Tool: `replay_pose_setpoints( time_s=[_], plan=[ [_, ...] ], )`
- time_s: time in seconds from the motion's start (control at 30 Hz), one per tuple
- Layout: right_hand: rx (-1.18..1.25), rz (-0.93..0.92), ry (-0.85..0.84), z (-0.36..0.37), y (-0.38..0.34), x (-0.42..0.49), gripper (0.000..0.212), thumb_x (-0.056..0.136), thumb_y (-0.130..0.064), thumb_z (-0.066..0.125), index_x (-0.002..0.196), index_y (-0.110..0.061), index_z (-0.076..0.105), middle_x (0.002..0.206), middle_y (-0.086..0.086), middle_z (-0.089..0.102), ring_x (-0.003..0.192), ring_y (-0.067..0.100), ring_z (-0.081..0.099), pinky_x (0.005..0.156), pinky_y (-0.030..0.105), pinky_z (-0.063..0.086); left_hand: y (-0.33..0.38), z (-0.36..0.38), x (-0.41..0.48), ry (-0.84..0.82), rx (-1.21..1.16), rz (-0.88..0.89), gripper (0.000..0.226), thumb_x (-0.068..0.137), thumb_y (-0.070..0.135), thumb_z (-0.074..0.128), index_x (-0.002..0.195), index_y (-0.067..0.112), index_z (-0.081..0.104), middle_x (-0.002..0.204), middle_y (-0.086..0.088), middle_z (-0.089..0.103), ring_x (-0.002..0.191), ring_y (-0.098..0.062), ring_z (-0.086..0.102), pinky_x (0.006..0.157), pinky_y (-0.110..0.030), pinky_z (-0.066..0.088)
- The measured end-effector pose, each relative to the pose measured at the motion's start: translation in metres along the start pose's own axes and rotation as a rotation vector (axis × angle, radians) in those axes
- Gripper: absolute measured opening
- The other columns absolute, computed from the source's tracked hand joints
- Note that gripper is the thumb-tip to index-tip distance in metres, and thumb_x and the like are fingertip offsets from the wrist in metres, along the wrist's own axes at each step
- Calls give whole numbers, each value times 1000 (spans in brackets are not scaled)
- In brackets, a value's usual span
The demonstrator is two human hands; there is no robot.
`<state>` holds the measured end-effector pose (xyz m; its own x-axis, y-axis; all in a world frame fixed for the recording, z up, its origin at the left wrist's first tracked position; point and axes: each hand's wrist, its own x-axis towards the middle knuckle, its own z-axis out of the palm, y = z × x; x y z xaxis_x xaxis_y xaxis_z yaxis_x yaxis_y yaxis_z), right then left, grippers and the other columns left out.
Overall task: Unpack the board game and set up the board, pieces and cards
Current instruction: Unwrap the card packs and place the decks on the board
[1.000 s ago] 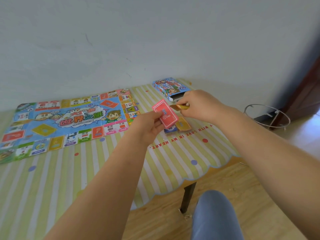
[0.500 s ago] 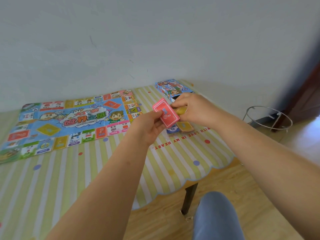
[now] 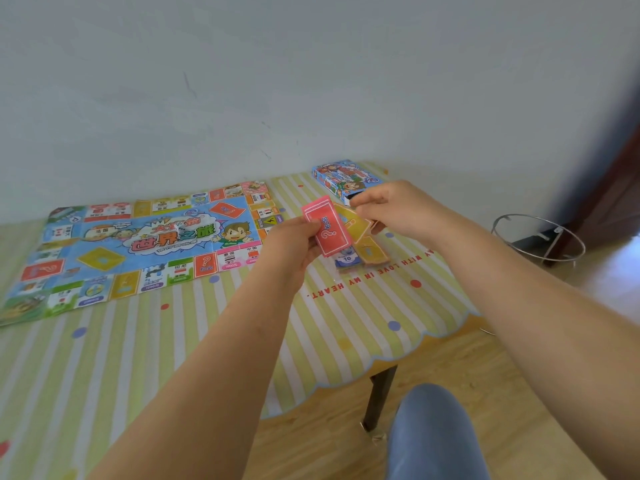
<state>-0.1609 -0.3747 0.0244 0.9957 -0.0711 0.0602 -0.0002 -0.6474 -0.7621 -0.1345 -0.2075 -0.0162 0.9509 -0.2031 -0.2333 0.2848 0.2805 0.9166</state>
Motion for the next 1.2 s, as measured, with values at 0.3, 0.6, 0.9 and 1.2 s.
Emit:
replay_pose_setpoints(
  time_s=[0.3, 0.6, 0.9, 1.2],
  plan=[
    [151, 40, 101, 7, 8, 1, 18, 88, -4, 64, 105, -6, 69, 81, 3, 68, 59, 9, 62, 53, 15, 50, 0, 2, -3, 31, 34, 37, 32, 98, 9, 50, 128, 2, 53, 100, -10, 68, 80, -14, 67, 61, -22, 56],
    [246, 12, 32, 14, 5, -1, 16, 87, -4, 67, 102, -3, 67, 83, 11, 72, 63, 18, 66, 65, 30, 57, 1, 8, -5, -4, -20, 7, 31, 97, 7, 50, 127, 0, 53, 92, -8, 68, 80, -16, 68, 66, -26, 57],
    [15, -72, 114, 24, 1, -1, 5, 90, -16, 65, 92, -14, 69, 80, 1, 71, 67, 12, 67, 64, 27, 55, -1, 9, -3, 60, -11, -3, 28, 98, 7, 48, 124, 1, 54, 89, -8, 67, 75, -15, 66, 63, -26, 56],
    [-74, -71, 145, 10, 6, 0, 11, 88, -19, 66, 97, -19, 73, 90, -5, 69, 72, 6, 61, 66, 22, 48, -2, 9, 0, 110, 121, -4, 28, 97, 7, 51, 124, 2, 55, 105, -14, 67, 88, -23, 67, 73, -32, 56]
  ],
)
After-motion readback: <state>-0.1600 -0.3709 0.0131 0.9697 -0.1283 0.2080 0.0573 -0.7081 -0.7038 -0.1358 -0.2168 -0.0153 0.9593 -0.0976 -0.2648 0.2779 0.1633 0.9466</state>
